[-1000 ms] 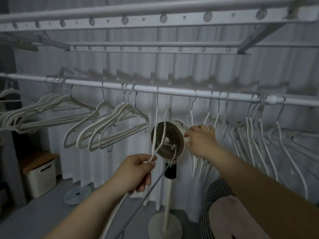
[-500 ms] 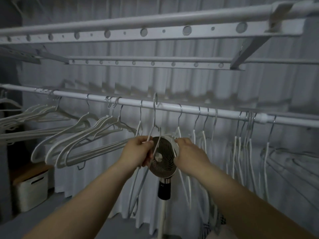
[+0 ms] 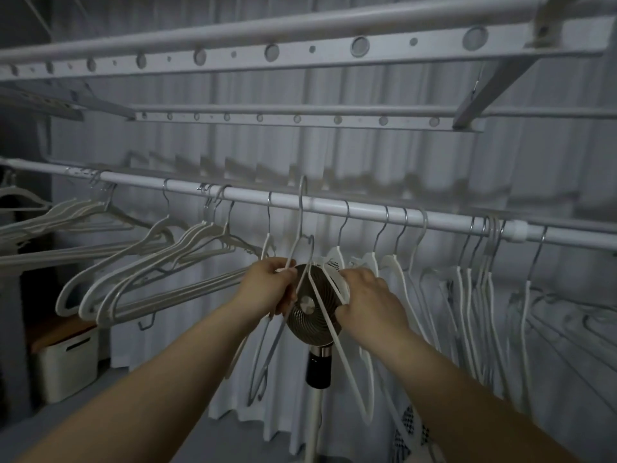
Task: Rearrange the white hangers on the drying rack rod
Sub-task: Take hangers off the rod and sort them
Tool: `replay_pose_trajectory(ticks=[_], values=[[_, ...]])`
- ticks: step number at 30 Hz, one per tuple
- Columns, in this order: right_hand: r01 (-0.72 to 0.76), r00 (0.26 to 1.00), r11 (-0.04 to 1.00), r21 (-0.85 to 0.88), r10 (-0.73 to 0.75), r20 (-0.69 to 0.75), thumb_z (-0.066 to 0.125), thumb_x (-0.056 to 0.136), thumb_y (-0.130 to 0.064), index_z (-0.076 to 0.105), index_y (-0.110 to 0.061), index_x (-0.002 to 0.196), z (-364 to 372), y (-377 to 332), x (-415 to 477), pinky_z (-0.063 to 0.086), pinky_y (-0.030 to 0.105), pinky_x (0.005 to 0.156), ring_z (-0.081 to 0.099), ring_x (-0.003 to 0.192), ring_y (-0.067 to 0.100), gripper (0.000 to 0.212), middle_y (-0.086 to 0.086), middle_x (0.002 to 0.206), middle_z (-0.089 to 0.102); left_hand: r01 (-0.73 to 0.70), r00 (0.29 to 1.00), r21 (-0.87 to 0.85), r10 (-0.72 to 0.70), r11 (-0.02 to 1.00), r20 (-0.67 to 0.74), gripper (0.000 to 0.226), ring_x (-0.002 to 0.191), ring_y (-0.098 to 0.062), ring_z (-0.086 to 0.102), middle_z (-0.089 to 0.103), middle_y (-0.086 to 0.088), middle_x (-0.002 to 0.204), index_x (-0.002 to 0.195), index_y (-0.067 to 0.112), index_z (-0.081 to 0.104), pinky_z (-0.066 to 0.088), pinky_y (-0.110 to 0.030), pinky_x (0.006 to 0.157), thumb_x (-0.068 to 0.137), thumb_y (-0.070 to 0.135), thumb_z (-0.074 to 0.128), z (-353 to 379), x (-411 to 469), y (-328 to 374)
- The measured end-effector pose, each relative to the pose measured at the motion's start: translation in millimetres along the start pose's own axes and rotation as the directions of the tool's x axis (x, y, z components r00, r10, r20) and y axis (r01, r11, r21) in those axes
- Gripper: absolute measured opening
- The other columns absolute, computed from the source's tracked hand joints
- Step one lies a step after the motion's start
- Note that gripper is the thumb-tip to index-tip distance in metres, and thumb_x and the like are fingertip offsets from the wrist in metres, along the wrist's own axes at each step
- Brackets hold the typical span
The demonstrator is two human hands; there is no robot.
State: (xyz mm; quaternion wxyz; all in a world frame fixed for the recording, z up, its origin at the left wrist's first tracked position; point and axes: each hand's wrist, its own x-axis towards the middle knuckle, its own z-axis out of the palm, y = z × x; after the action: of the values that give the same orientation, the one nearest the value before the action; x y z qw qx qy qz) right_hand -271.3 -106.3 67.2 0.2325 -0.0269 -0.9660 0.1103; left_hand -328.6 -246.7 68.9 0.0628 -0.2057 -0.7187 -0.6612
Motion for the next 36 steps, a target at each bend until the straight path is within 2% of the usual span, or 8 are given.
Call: replay_pose_trajectory(ticks=[10,12,14,18,22,27,33,36], values=[[-0.035,0.992,0.988,-0.149,0.017,-0.122,0.049,0.086,-0.026,0.037,-0.019,0.133,1,-16,18,0.025,0.032,0.099,0.031,0.126,0.023,0.049,0.002,0.138,0.038,0.071,0.977,0.044,-0.079,0.996,0.199,0.020,0.032,-0.006,0.051,0.060,0.005,0.040,0.077,0.025,0.050,0.033,-0.011,0.031,0.094,0.017,0.044,-19,5,-5],[-0.030,0.977,0.983,-0.180,-0.009,-0.211,0.047,0.086,-0.024,0.040,-0.019,0.131,0,-24,26,0.024,0.031,0.097,0.032,0.125,0.022,0.046,0.001,0.137,0.039,-0.008,0.980,0.106,-0.013,0.994,0.197,0.007,0.049,-0.010,0.057,0.064,0.006,0.060,0.089,0.025,0.051,0.039,-0.014,0.037,0.092,0.020,0.047,-34,6,-6],[-0.001,0.952,0.987,-0.160,-0.048,-0.302,0.049,0.085,-0.022,0.041,-0.018,0.131,-1,-37,34,0.022,0.030,0.096,0.032,0.125,0.022,0.046,0.002,0.137,0.040,-0.120,0.982,0.240,0.079,0.963,0.173,0.022,0.070,-0.012,0.057,0.064,0.002,0.083,0.111,0.022,0.054,0.045,-0.019,0.055,0.090,0.023,0.051,-54,10,-9],[0.075,0.883,0.987,-0.141,-0.132,-0.451,0.053,0.081,-0.014,0.045,-0.012,0.129,3,-70,58,0.015,0.028,0.096,0.035,0.125,0.025,0.048,0.007,0.136,0.044,-0.282,0.951,0.406,0.310,0.869,-0.004,0.027,0.082,-0.007,0.055,0.056,0.018,0.078,0.112,0.019,0.062,0.037,-0.016,0.071,0.087,0.024,0.055,-105,20,-17],[0.049,0.907,0.967,-0.250,-0.148,-0.395,0.052,0.084,-0.018,0.039,-0.013,0.134,14,-95,91,0.006,0.029,0.105,0.024,0.134,0.024,0.053,0.007,0.147,0.031,-0.330,0.868,0.581,0.481,0.744,-0.123,0.025,0.103,-0.021,0.057,0.065,-0.004,0.104,0.107,0.010,0.065,0.033,-0.018,0.081,0.083,0.015,0.060,-156,31,-36],[-0.096,0.949,0.953,-0.288,0.000,-0.317,0.049,0.088,-0.034,0.026,-0.019,0.140,29,-118,128,0.002,0.044,0.114,0.011,0.140,0.022,0.059,0.003,0.153,0.017,-0.322,0.936,0.577,0.342,0.750,0.078,0.048,0.115,-0.011,0.045,0.044,-0.002,0.131,0.128,0.016,0.047,0.026,-0.005,0.083,0.083,0.018,0.061,-198,39,-72],[-0.157,0.938,0.929,-0.336,0.034,-0.344,0.050,0.087,-0.041,0.018,-0.022,0.143,43,-136,152,-0.002,0.048,0.113,0.008,0.141,0.024,0.067,0.003,0.154,0.014,-0.306,0.948,0.629,0.292,0.715,0.129,0.048,0.120,-0.014,0.046,0.041,0.003,0.136,0.132,0.019,0.043,0.039,-0.025,0.099,0.085,0.023,0.056,-223,47,-91],[-0.186,0.949,0.903,-0.386,0.063,-0.309,0.052,0.086,-0.037,0.020,-0.020,0.142,49,-140,160,0.001,0.049,0.113,0.010,0.140,0.026,0.066,0.004,0.153,0.017,-0.356,0.925,0.681,0.347,0.640,0.157,0.030,0.109,-0.014,0.052,0.049,0.000,0.126,0.116,0.013,0.058,0.034,-0.013,0.086,0.088,0.022,0.051,-233,52,-100]])
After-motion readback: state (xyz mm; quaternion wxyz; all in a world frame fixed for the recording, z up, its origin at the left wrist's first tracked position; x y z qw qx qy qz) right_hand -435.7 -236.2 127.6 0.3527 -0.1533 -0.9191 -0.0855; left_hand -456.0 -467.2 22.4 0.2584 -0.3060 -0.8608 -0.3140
